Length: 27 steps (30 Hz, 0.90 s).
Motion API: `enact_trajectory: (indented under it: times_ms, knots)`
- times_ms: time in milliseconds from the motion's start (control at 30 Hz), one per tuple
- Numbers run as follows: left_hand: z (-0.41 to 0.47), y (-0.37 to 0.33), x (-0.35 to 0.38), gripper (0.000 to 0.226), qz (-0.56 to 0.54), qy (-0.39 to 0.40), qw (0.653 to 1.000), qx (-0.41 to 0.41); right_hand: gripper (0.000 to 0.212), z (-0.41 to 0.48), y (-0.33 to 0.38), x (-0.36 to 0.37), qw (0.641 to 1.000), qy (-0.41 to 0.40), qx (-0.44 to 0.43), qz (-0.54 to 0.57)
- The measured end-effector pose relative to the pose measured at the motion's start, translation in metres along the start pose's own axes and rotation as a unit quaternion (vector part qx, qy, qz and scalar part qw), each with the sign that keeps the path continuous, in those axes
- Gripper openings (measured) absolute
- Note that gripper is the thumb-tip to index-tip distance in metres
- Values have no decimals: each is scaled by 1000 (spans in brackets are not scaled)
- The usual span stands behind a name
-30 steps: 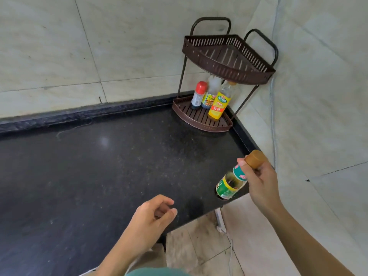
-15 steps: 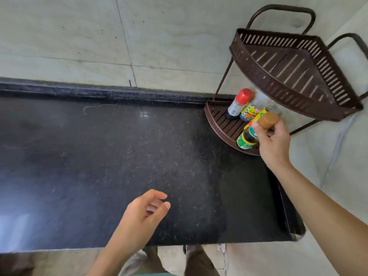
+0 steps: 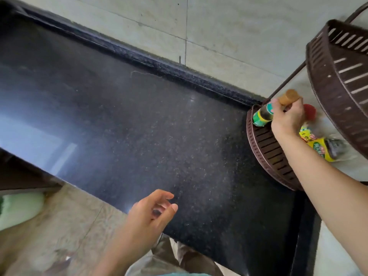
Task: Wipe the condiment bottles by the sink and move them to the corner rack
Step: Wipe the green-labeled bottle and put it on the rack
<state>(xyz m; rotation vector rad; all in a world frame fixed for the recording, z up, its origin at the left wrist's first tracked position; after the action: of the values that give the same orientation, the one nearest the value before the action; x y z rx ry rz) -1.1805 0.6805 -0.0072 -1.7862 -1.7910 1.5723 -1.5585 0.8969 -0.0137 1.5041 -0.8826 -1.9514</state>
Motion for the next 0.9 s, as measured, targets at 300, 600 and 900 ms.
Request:
enact_trajectory:
  times_ms: [300, 600, 900]
  knots:
    - [3, 4, -5, 8, -13, -23, 1000, -13, 49, 20, -11, 18, 996, 14, 62, -66]
    - [20, -7, -18, 10, -9, 16, 1000, 22, 59, -4, -29, 5, 974, 118, 119, -150]
    - [36, -24, -65, 11, 10, 26, 995, 100, 28, -138, -5, -58, 955, 196, 224, 14]
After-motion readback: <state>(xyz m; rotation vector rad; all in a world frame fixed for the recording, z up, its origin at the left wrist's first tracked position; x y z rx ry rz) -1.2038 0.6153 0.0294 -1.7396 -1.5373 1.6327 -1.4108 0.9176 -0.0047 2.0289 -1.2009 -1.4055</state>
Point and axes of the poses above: each hand's wrist, its own z-axis towards the middle knuckle, its own x-axis out of the palm, y = z × x, the point moved 9 cm from there along z, towards the middle knuckle, and after that the axes turned 9 degrees about -y, right-handed, at the moved point
